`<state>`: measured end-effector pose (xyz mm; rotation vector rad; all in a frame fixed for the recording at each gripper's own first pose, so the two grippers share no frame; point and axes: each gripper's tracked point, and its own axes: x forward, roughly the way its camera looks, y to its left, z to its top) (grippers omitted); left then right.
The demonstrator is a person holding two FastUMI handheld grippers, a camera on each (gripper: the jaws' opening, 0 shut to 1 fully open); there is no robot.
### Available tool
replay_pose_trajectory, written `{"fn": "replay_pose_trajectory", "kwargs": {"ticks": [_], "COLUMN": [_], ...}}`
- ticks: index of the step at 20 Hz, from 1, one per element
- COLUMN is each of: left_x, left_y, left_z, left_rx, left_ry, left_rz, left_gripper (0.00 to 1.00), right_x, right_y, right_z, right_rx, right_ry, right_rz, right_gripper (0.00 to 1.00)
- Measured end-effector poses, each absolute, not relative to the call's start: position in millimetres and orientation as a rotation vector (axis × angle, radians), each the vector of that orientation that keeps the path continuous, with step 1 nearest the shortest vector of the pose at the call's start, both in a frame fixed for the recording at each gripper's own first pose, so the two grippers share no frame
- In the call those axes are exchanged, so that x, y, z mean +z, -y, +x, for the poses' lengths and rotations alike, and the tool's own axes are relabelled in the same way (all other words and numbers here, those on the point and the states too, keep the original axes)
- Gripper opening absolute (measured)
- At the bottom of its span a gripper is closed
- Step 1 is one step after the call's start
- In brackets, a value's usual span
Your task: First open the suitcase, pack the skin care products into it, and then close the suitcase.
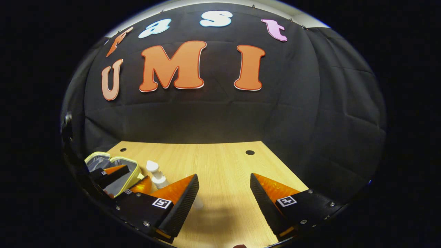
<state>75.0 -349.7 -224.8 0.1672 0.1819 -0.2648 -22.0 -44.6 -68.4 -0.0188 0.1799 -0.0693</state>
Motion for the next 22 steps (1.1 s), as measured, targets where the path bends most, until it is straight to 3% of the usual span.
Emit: {"fn": "replay_pose_trajectory", "kwargs": {"ticks": [5, 11, 12, 14, 22], "left_x": [-292.1, -307.7, -307.9, -306.1, -247.0], "left_y": [364.8, 366.0, 371.1, 371.7, 350.1], "left_z": [106.0, 131.8, 131.9, 131.4, 102.0], "left_rx": [-0.261, -0.238, -0.255, -0.25, -0.302], "left_ry": [-0.284, -0.299, -0.3, -0.297, -0.343], "left_rz": [0.199, 0.212, 0.207, 0.206, 0.125], "left_gripper": [0.98, 0.98, 0.95, 0.64, 0.6], "right_x": [-81.2, -94.1, -97.2, -99.0, -133.0], "right_y": [59.6, 68.8, 67.4, 62.2, 17.0], "right_z": [-24.9, -25.7, -25.3, -25.8, -19.9], "right_rx": [-0.083, -0.094, -0.091, -0.077, 0.07], "right_ry": [-0.215, -0.247, -0.253, -0.256, -0.321], "right_rz": [-0.053, -0.071, -0.071, -0.063, -0.037], "right_gripper": [0.95, 0.95, 0.95, 0.95, 0.96]}}
